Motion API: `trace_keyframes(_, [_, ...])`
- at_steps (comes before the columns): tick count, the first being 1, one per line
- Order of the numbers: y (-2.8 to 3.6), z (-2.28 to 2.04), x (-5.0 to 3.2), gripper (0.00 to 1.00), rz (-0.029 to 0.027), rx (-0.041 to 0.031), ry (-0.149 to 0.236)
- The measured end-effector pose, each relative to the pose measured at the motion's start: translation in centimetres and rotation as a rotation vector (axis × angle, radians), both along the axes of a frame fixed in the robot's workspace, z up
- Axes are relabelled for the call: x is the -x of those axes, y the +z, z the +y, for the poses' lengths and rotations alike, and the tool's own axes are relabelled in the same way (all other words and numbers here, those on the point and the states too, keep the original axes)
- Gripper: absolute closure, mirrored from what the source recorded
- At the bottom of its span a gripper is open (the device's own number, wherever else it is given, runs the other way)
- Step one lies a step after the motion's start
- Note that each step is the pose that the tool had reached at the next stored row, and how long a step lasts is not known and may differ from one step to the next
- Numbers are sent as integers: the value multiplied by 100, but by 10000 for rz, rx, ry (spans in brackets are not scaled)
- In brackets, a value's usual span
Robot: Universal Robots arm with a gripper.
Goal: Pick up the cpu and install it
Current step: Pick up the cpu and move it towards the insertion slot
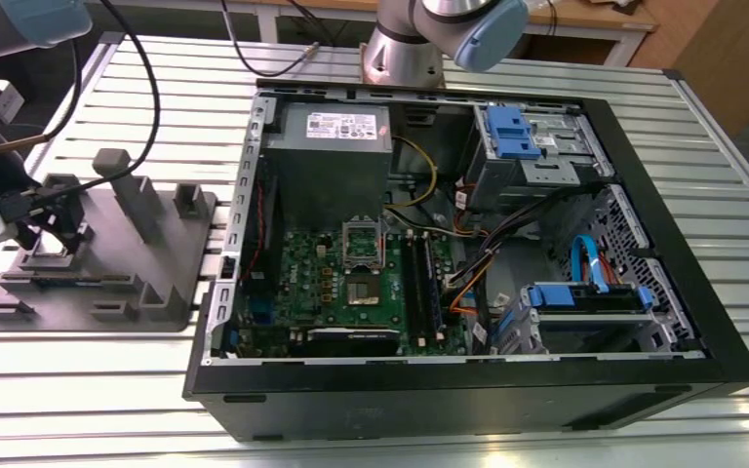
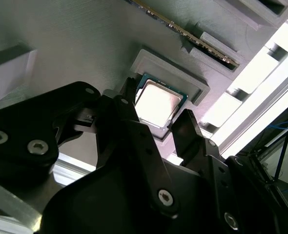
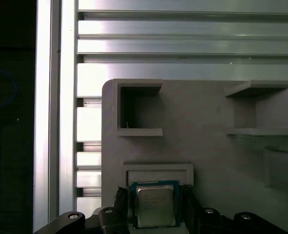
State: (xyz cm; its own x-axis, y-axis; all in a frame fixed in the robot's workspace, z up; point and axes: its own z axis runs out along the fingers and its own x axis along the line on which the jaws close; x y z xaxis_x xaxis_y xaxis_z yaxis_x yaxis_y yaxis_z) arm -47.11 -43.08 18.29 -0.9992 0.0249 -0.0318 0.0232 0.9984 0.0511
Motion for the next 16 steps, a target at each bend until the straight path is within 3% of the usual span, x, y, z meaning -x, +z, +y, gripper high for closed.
trace_keyframes(6, [1, 0, 0, 45, 1, 1, 0])
trace_keyframes(8, [1, 0, 0, 53, 1, 1, 0])
trace_keyframes(16, [1, 0, 0, 53, 0, 0, 0])
